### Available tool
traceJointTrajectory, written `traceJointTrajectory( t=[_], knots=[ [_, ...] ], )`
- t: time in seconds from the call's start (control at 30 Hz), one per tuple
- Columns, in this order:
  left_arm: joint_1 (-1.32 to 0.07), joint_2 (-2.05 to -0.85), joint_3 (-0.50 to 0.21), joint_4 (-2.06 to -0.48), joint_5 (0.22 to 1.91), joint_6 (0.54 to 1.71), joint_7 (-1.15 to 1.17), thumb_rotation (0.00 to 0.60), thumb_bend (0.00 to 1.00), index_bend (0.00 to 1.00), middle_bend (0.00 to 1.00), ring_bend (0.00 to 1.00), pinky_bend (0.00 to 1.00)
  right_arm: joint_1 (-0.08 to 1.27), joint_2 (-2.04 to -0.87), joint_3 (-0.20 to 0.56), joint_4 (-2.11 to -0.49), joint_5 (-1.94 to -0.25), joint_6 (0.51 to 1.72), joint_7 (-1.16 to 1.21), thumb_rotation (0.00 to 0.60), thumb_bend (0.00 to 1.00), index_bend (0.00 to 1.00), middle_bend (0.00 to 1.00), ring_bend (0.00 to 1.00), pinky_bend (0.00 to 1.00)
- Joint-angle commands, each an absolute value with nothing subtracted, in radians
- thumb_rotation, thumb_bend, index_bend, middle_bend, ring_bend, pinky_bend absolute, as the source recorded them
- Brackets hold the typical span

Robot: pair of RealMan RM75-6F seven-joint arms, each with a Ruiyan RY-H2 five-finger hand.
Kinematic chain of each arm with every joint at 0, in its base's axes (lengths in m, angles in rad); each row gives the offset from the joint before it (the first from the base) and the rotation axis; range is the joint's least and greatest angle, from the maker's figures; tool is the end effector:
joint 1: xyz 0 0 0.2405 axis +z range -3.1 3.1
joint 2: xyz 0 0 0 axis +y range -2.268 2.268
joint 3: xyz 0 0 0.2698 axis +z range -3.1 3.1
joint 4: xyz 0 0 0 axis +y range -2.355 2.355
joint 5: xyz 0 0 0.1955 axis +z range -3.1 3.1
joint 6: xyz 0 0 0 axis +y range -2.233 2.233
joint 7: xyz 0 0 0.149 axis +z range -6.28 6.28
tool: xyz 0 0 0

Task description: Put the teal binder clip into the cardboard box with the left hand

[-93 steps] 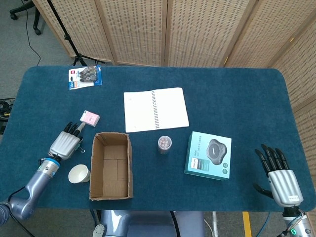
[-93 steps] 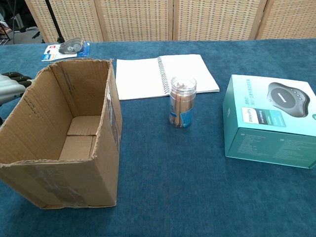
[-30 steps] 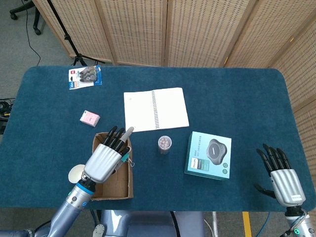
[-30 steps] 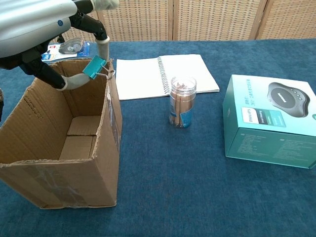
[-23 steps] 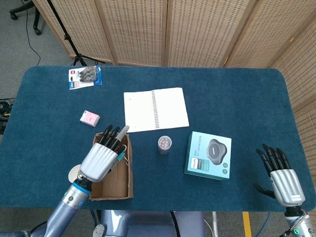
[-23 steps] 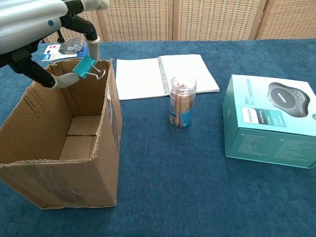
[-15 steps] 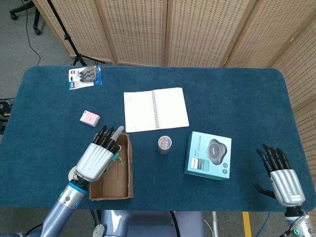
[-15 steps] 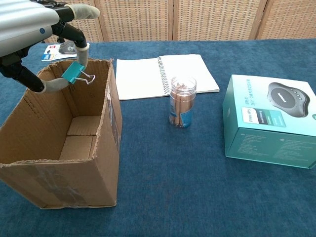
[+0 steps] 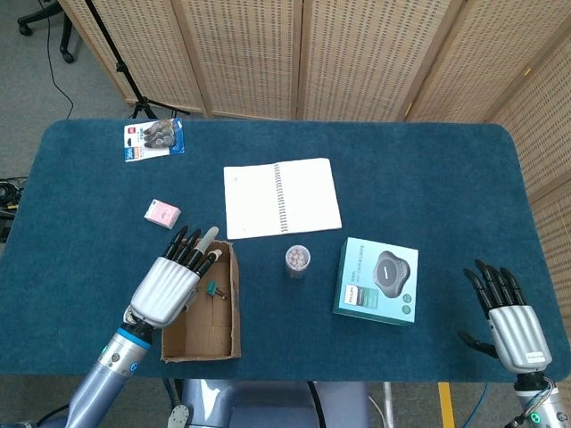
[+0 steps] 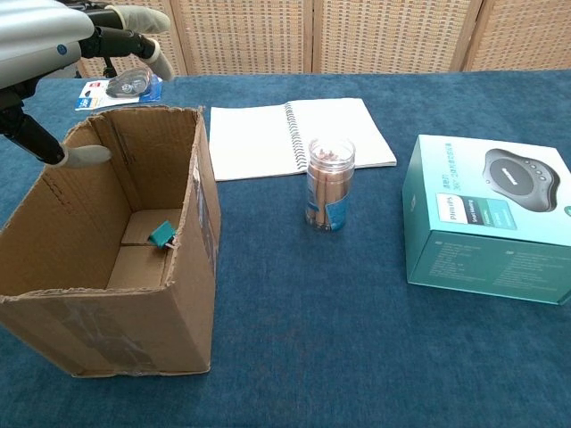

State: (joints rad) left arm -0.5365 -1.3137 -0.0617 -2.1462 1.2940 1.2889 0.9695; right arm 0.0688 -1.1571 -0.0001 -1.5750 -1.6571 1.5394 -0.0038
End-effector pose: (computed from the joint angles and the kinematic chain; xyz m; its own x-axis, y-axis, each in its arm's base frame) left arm -0.1133 0.2431 0.0804 0.6359 -0.0027 0.7717 0.6845 -0.4598 -0.5657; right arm -0.3040 -0.1697 0.1602 0.4051 -0.0032 0.9143 -0.9043 -0.1488 0.4001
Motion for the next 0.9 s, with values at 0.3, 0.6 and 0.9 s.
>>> traceJointTrajectory(
  t=[0.3,0.6,0.9],
  knots=[
    [-0.481,-1.247,-0.036,-2.159,1.406,1.349,0.800,0.600,0.27,0.14,0.00,0.00,0.00,0.068,-1.156,-0.001,-1.574,-1.660,1.542,0.000,0.600,0.16,0.02,0.00,0.00,0.00],
    [-0.337,-1.126,0.059,-2.050,1.587,1.488,0.510,0.600,0.18,0.00,0.00,0.00,0.00,0.067,-1.160,-0.006,-1.578,-1.667,1.542,-0.018,0.600,0.16,0.02,0.00,0.00,0.00],
    [-0.197,-1.135,0.101,-1.957,1.673,1.644,0.455,0.600,0.00,0.00,0.00,0.00,0.00,0.065,-1.163,-0.007,-1.580,-1.671,1.544,-0.027,0.600,0.16,0.02,0.00,0.00,0.00]
  ],
)
